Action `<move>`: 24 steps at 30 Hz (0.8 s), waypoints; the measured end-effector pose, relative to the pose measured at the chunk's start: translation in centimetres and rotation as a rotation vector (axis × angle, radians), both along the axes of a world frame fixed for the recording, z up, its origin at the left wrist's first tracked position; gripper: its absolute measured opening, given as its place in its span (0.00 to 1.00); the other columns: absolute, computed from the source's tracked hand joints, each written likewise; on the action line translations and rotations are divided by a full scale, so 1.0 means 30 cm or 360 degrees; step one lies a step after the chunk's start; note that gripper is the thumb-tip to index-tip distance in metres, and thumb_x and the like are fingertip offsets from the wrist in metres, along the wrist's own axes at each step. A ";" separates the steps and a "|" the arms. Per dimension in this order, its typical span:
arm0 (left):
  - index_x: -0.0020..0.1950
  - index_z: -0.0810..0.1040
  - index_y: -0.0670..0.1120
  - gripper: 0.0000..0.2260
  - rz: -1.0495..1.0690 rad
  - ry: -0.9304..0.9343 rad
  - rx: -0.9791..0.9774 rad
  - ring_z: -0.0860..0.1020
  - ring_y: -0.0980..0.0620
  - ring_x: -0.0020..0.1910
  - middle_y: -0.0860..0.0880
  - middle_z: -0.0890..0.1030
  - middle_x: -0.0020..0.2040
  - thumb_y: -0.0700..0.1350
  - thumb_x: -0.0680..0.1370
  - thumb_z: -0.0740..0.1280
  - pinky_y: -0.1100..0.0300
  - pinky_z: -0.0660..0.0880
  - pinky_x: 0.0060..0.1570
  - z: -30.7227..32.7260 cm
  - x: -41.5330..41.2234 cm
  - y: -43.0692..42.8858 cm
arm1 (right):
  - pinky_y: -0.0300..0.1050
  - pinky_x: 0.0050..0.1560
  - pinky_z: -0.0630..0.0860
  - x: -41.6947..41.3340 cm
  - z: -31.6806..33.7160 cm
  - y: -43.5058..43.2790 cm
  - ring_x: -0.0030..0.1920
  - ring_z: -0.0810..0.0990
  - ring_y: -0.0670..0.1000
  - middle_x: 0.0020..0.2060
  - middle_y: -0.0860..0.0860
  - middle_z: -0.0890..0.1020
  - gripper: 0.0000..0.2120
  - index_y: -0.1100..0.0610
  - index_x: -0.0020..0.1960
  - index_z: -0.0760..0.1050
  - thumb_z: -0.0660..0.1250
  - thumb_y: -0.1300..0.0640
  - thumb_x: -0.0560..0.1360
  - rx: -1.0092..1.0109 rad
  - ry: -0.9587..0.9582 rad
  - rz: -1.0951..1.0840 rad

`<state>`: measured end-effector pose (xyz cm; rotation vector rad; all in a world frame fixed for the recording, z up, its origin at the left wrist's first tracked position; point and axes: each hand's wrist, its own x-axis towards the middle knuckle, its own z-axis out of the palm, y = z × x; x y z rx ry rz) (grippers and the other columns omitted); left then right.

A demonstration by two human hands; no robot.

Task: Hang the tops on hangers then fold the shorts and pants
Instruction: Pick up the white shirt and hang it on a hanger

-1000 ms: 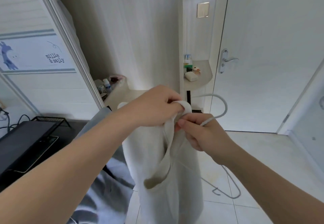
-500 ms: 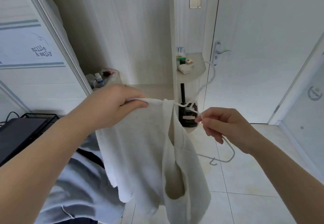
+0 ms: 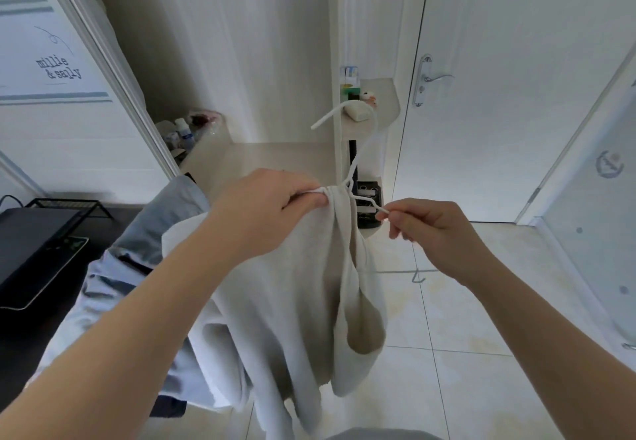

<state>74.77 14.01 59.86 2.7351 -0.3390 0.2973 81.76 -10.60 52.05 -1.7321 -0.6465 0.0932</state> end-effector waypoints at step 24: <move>0.34 0.64 0.42 0.18 0.0384 -0.0012 -0.0993 0.61 0.56 0.32 0.54 0.60 0.30 0.46 0.81 0.65 0.59 0.58 0.33 -0.297 -0.014 -0.106 | 0.29 0.47 0.72 -0.127 -0.342 0.161 0.45 0.78 0.43 0.43 0.44 0.78 0.07 0.50 0.43 0.74 0.66 0.61 0.78 -0.0090 -0.0157 -0.0451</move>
